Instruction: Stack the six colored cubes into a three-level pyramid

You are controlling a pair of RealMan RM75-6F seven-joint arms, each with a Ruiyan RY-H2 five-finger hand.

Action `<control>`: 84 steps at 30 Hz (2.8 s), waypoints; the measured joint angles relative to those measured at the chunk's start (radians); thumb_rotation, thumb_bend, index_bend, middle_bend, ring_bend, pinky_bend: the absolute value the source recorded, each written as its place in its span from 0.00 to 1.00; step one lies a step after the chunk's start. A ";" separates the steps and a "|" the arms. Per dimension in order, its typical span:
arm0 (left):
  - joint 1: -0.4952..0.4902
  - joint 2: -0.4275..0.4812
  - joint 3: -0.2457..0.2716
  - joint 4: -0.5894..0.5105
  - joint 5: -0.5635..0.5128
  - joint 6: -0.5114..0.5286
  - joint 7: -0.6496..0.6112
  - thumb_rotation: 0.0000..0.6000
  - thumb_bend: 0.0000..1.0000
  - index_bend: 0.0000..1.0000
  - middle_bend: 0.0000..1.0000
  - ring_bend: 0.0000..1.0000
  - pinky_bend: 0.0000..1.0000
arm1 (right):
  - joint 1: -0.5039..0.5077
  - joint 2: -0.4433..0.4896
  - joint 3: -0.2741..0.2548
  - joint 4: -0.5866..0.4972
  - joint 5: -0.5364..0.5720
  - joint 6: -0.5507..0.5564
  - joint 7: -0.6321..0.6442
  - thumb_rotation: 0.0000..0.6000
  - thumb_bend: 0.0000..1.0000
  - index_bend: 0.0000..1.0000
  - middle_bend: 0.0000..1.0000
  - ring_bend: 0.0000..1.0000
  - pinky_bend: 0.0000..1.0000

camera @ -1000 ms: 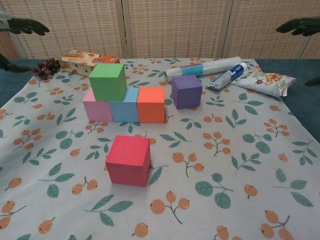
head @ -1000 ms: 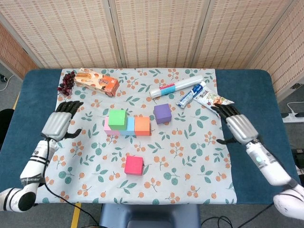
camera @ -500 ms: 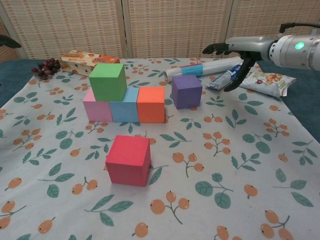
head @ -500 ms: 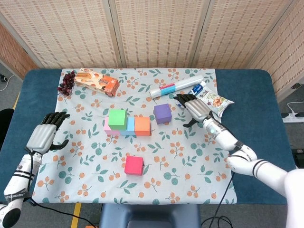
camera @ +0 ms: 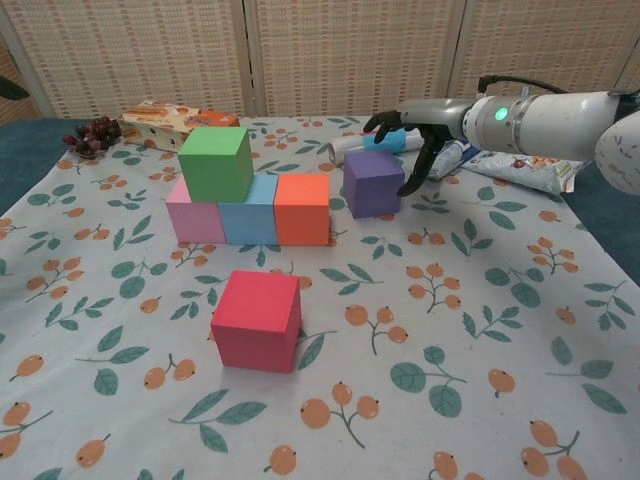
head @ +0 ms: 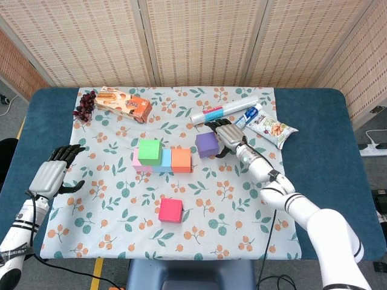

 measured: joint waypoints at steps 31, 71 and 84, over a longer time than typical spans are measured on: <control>0.051 -0.029 -0.025 0.036 0.081 0.016 0.078 1.00 0.29 0.14 0.09 0.00 0.04 | -0.026 0.172 0.024 -0.300 0.079 0.121 -0.105 1.00 0.15 0.35 0.37 0.04 0.00; 0.089 -0.034 -0.015 0.044 0.176 0.006 -0.004 1.00 0.29 0.14 0.08 0.00 0.04 | 0.160 0.160 0.101 -0.679 1.014 0.248 -0.938 1.00 0.15 0.32 0.37 0.04 0.00; 0.093 -0.041 -0.013 0.061 0.191 0.000 -0.030 1.00 0.29 0.14 0.08 0.00 0.04 | 0.213 0.140 0.086 -0.666 1.089 0.256 -0.984 1.00 0.15 0.30 0.37 0.04 0.00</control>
